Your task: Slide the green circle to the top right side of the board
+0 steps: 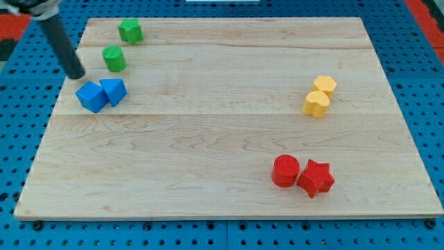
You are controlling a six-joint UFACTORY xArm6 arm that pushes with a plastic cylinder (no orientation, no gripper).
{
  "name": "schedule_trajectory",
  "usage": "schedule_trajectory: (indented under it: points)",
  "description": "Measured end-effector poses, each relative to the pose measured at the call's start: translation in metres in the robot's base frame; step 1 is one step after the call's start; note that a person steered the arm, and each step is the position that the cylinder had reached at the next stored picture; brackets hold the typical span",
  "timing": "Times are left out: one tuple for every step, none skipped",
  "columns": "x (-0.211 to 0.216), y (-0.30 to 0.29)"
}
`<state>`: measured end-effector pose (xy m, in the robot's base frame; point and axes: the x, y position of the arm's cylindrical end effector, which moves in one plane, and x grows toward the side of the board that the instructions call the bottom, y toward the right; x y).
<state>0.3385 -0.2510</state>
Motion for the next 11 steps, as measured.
schedule_trajectory:
  points:
    - [-0.025, 0.051]
    - [-0.032, 0.118]
    - [-0.032, 0.184]
    - [-0.032, 0.222]
    - [-0.032, 0.222]
    - [-0.033, 0.218]
    - [-0.038, 0.207]
    - [-0.047, 0.2]
    - [-0.06, 0.2]
    - [-0.064, 0.213]
    - [-0.032, 0.146]
